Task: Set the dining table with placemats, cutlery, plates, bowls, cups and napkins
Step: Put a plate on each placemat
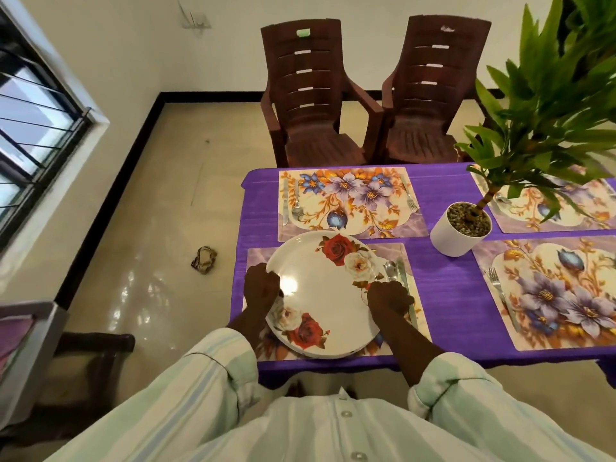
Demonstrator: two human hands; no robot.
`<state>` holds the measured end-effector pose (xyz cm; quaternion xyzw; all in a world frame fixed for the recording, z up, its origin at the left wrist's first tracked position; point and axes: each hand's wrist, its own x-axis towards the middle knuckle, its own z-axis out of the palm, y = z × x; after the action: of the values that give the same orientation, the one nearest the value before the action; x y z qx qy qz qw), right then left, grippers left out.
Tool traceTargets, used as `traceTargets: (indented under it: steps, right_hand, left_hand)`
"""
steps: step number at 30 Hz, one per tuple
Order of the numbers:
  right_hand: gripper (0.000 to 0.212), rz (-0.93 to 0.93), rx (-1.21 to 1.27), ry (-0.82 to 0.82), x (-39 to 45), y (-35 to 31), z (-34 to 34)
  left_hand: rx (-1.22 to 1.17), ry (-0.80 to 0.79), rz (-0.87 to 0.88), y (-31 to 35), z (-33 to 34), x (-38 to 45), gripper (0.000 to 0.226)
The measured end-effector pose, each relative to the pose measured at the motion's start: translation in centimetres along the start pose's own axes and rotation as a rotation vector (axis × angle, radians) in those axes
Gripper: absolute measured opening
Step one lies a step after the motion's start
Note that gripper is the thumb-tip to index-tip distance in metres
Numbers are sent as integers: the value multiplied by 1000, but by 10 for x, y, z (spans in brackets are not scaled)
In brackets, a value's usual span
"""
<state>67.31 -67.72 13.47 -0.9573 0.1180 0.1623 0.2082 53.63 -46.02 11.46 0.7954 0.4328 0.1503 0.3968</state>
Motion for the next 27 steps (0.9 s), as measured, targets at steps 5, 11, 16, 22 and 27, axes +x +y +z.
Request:
traceTargets:
  steps: [5,11,16,22,27]
  right_hand:
    - [38,-5,70,50,11,-1,6]
    - [37,-139,78,95,9,11,13]
    - [30,-202,145,55,13,23,18]
    - [21,-257,235,-80,22,41,16]
    - [28,-196,269,31,16,27,13]
  left_hand:
    - [85,51,-46,-6,7,-7,40]
    - [143,176,-162,5,5,-27,21]
    - [119,180,-240,-6,8,-33,23]
    - [114,186,-282,-5,7,-34,26]
    - [121,197,-308,1,6,-34,25]
